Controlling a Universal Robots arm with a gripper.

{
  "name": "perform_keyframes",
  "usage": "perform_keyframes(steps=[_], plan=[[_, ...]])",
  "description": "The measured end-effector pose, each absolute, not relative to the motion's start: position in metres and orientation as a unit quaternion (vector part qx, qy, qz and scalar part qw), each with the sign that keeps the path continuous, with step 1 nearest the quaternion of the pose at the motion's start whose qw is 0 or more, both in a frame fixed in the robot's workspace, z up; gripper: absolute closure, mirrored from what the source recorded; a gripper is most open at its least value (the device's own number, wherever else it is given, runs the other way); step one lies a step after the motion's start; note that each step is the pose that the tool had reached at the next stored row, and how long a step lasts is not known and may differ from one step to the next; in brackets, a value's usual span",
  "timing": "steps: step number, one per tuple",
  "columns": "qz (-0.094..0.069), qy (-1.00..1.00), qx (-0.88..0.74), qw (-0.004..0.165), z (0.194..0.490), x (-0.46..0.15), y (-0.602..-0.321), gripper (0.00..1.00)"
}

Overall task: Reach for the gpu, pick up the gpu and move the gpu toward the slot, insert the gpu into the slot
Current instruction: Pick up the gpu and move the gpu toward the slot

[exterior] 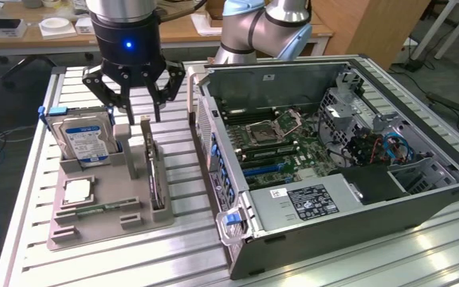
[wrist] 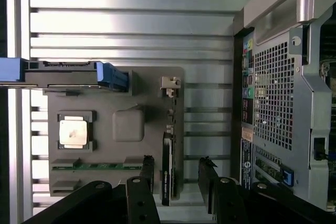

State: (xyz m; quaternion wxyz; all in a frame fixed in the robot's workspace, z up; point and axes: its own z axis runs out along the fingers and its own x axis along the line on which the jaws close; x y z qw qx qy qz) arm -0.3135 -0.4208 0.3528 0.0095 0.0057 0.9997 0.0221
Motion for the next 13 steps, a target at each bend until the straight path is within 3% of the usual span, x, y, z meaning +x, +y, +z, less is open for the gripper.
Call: perform_keyframes(steps=[13], plan=[[0.022, 1.000, 0.006, 0.009, 0.3439, -0.3135, -0.4239, 0.53]])
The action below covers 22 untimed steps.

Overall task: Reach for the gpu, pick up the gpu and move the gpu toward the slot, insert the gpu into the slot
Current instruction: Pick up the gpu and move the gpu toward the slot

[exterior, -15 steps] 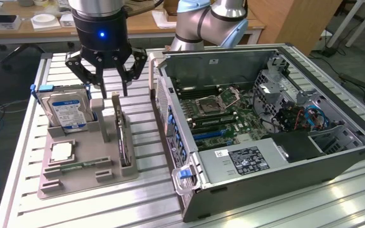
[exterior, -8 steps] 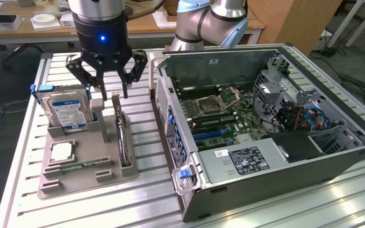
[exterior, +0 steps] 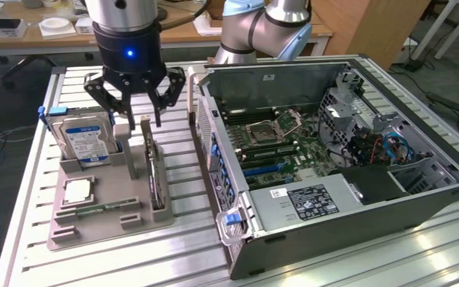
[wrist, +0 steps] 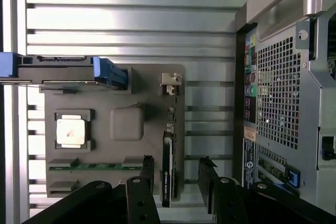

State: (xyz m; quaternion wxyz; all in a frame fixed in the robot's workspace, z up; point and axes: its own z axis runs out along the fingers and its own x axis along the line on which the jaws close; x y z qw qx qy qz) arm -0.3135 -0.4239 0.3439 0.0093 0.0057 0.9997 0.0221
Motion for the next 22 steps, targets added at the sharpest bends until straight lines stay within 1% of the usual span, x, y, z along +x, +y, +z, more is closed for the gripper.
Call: perform_keyframes(steps=[22], plan=[[0.022, 1.000, 0.006, 0.009, 0.328, -0.313, -0.434, 0.53]])
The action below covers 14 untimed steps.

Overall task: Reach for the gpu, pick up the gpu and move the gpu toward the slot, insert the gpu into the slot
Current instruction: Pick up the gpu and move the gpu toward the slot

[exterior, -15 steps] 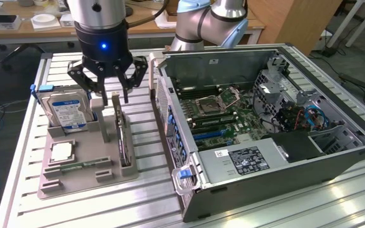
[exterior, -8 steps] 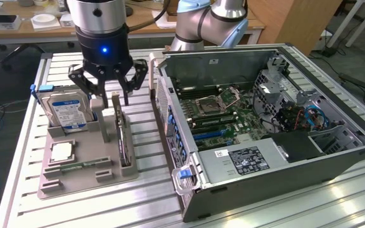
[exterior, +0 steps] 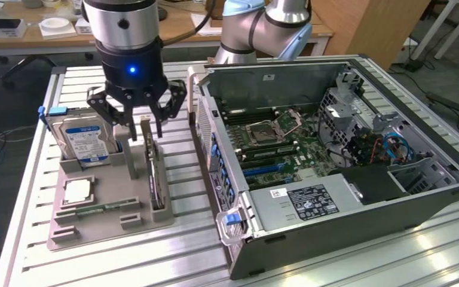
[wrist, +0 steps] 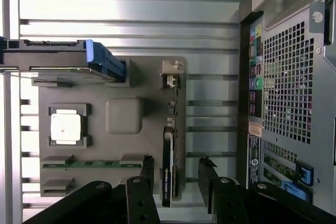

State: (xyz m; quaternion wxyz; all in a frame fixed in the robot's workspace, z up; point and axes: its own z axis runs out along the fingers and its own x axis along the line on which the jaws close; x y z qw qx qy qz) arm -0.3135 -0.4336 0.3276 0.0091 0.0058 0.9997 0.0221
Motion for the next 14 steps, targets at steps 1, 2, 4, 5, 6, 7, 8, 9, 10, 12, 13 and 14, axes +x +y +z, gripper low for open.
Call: perform_keyframes(steps=[1, 2, 4, 5, 6, 7, 8, 9, 10, 12, 13, 14], plan=[[0.022, 1.000, 0.006, 0.009, 0.327, -0.313, -0.434, 0.53], [0.022, 1.000, 0.006, 0.009, 0.326, -0.313, -0.435, 0.53], [0.022, 1.000, 0.006, 0.009, 0.325, -0.313, -0.436, 0.53], [0.022, 1.000, 0.006, 0.009, 0.324, -0.314, -0.436, 0.53], [0.022, 1.000, 0.006, 0.009, 0.324, -0.314, -0.436, 0.53], [0.022, 1.000, 0.006, 0.009, 0.323, -0.314, -0.436, 0.53], [0.022, 1.000, 0.006, 0.009, 0.322, -0.313, -0.436, 0.53], [0.022, 1.000, 0.006, 0.009, 0.321, -0.313, -0.436, 0.53], [0.022, 1.000, 0.006, 0.009, 0.320, -0.313, -0.437, 0.53], [0.022, 1.000, 0.006, 0.009, 0.318, -0.313, -0.437, 0.53], [0.022, 1.000, 0.006, 0.009, 0.317, -0.313, -0.437, 0.53], [0.022, 1.000, 0.006, 0.009, 0.316, -0.313, -0.437, 0.53]])
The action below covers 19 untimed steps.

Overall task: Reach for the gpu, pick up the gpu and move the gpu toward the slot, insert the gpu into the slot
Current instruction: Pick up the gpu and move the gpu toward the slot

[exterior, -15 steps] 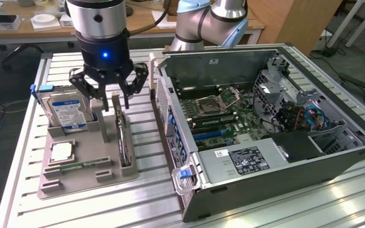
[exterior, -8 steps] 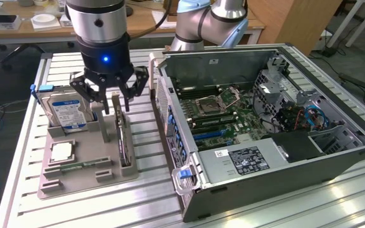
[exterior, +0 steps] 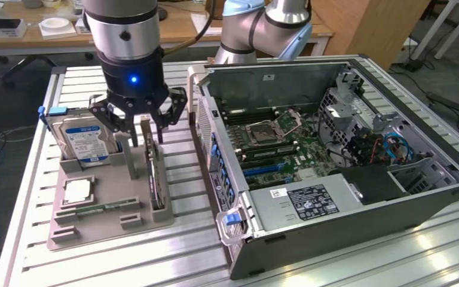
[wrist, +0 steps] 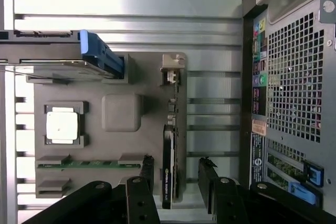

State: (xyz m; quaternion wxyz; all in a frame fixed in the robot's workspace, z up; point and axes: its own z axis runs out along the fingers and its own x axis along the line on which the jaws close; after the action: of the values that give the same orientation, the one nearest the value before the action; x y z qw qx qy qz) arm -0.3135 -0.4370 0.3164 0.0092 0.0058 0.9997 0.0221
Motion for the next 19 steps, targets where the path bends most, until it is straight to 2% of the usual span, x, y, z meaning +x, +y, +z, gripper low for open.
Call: perform_keyframes(steps=[19], plan=[[0.022, 1.000, 0.007, 0.009, 0.297, -0.315, -0.437, 0.53]])
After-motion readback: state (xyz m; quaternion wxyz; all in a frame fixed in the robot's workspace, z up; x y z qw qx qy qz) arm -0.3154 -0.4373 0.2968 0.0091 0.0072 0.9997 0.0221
